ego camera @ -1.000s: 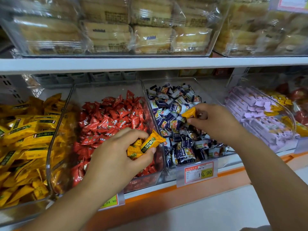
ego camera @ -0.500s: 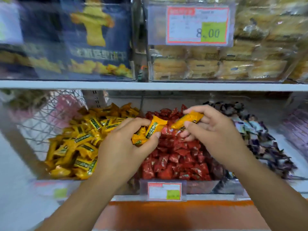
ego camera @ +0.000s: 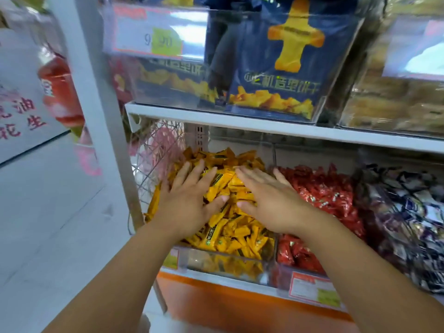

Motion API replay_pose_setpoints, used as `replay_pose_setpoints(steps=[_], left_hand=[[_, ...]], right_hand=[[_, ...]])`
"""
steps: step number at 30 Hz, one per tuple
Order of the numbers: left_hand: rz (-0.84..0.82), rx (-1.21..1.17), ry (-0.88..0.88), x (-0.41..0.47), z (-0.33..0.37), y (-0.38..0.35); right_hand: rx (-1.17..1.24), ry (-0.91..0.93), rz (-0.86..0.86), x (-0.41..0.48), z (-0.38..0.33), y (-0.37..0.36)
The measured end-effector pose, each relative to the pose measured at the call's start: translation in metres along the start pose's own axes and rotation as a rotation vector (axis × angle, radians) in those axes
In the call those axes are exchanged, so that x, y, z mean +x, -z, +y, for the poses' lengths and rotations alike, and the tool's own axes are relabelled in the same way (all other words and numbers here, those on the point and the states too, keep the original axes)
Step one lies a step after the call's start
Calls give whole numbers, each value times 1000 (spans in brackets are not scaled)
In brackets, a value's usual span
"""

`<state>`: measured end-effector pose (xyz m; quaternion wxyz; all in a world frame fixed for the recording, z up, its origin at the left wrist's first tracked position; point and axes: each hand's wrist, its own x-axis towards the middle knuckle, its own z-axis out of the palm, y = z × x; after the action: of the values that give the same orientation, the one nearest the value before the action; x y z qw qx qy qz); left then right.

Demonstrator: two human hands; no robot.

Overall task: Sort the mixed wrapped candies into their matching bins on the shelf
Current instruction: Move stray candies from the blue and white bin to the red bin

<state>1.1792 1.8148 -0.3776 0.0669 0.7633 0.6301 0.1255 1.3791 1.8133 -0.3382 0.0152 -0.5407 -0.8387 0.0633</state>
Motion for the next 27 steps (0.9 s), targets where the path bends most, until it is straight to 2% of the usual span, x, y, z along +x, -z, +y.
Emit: replay_pose_setpoints(steps=[3, 6, 11, 15, 17, 19, 23, 27], left_hand=[[-61, 24, 1, 0, -1, 4], [-53, 14, 29, 1, 1, 4], [106, -21, 2, -3, 13, 11], [269, -95, -113, -13, 42, 17], [290, -172, -220, -17, 65, 13], [248, -225, -337, -19, 95, 5], [162, -291, -544, -25, 160, -17], [-18, -310, -607, -31, 214, -38]], right_hand=[[-85, -28, -29, 2, -1, 2], [-122, -55, -26, 3, -5, -1], [171, -36, 268, -23, 2, -9], [293, -47, 354, -59, 16, -3], [347, -97, 399, -81, 32, 4], [365, -165, 457, -107, 56, 11], [454, -364, 449, -166, 121, 24], [542, -503, 472, -219, 181, 20]])
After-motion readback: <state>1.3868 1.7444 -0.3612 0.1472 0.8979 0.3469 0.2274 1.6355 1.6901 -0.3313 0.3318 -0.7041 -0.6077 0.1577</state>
